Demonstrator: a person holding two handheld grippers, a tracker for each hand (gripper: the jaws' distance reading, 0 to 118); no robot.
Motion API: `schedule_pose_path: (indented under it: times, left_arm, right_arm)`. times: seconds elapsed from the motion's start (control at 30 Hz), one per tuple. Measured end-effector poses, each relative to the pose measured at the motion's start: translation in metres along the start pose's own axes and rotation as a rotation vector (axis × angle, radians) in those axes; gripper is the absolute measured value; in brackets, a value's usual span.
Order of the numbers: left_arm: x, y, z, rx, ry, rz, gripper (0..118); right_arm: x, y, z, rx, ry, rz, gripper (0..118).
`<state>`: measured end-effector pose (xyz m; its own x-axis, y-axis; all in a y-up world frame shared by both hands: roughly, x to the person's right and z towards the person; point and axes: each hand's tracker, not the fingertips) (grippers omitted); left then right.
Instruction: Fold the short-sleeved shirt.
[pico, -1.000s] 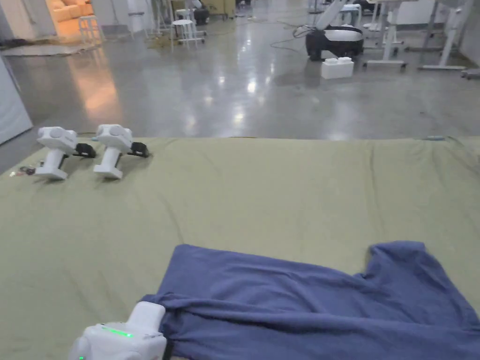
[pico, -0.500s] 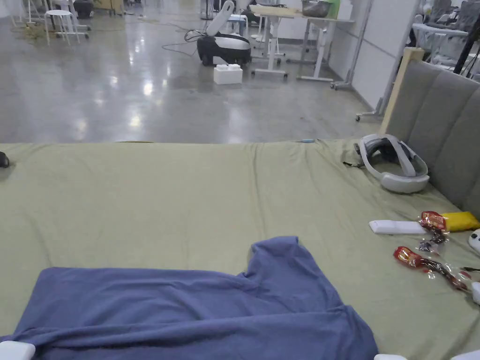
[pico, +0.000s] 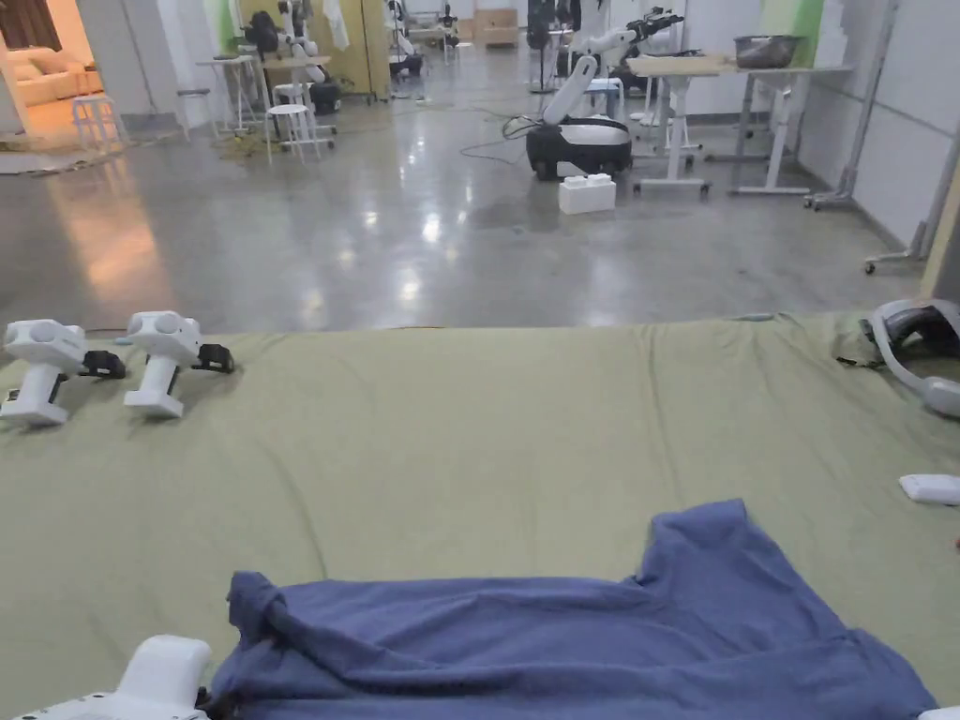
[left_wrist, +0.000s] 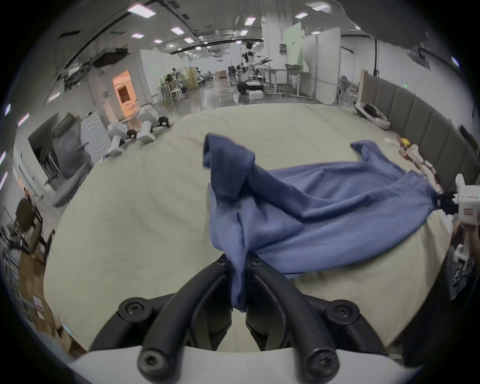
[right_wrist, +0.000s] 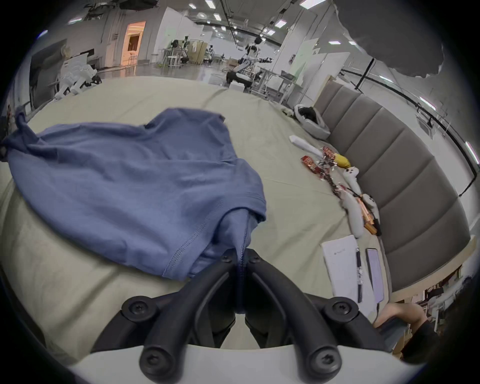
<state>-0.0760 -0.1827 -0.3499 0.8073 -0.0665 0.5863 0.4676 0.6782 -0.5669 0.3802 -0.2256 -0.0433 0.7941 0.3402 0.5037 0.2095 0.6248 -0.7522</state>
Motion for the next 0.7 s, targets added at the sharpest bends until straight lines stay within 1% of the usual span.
schedule_pose_path:
  times: [0.07, 0.1, 0.13, 0.17, 0.2, 0.27, 0.3, 0.33, 0.4, 0.5, 0.53, 0.57, 0.6, 0.63, 0.67, 0.7]
  left_arm:
    - [-0.004, -0.028, 0.027, 0.010, -0.025, 0.032, 10]
    - [-0.003, -0.040, 0.035, -0.023, -0.026, 0.053, 10]
    - [-0.002, -0.058, 0.046, -0.029, -0.043, 0.086, 10]
    - [-0.002, -0.078, 0.056, -0.017, -0.065, 0.091, 10]
    - [0.000, -0.093, 0.061, -0.072, -0.064, 0.099, 10]
    - [0.005, -0.120, 0.075, -0.075, -0.074, 0.115, 10]
    - [0.008, -0.131, 0.079, -0.118, -0.077, 0.126, 10]
    - [0.011, -0.143, 0.086, -0.093, -0.066, 0.145, 10]
    - [0.012, -0.161, 0.093, -0.107, -0.082, 0.172, 10]
    - [0.009, -0.163, 0.088, -0.079, -0.090, 0.222, 10]
    - [0.005, -0.162, 0.087, -0.081, -0.092, 0.264, 16]
    - [0.004, -0.162, 0.087, -0.080, -0.089, 0.276, 40]
    - [0.002, -0.160, 0.090, -0.074, -0.079, 0.275, 88]
    - [-0.002, -0.152, 0.094, -0.057, -0.070, 0.274, 98]
    - [-0.007, -0.144, 0.106, 0.003, -0.067, 0.276, 97]
    - [-0.008, -0.140, 0.114, 0.031, -0.072, 0.275, 97]
  right_arm:
    - [0.008, -0.014, 0.019, 0.006, 0.008, -0.007, 5]
    - [0.010, -0.020, 0.026, -0.003, 0.016, -0.015, 5]
    - [0.011, -0.029, 0.034, -0.005, 0.031, -0.029, 5]
    - [0.012, -0.040, 0.042, -0.008, 0.033, -0.033, 5]
    - [0.012, -0.049, 0.047, -0.023, 0.044, -0.033, 5]
    - [0.007, -0.071, 0.060, -0.037, 0.058, -0.025, 5]
    - [0.005, -0.078, 0.064, -0.036, 0.058, -0.021, 5]
    - [0.003, -0.084, 0.068, -0.044, 0.060, -0.016, 5]
    - [-0.001, -0.091, 0.072, -0.062, 0.068, -0.015, 5]
    - [-0.004, -0.102, 0.070, -0.092, 0.097, -0.040, 5]
    - [-0.003, -0.105, 0.066, -0.091, 0.107, -0.046, 5]
    - [-0.001, -0.107, 0.065, -0.086, 0.113, -0.051, 6]
    - [0.002, -0.107, 0.066, -0.068, 0.107, -0.064, 14]
    - [0.005, -0.106, 0.068, -0.063, 0.103, -0.080, 26]
    - [0.012, -0.104, 0.072, -0.054, 0.101, -0.114, 46]
    - [0.018, -0.102, 0.077, -0.034, 0.121, -0.148, 71]
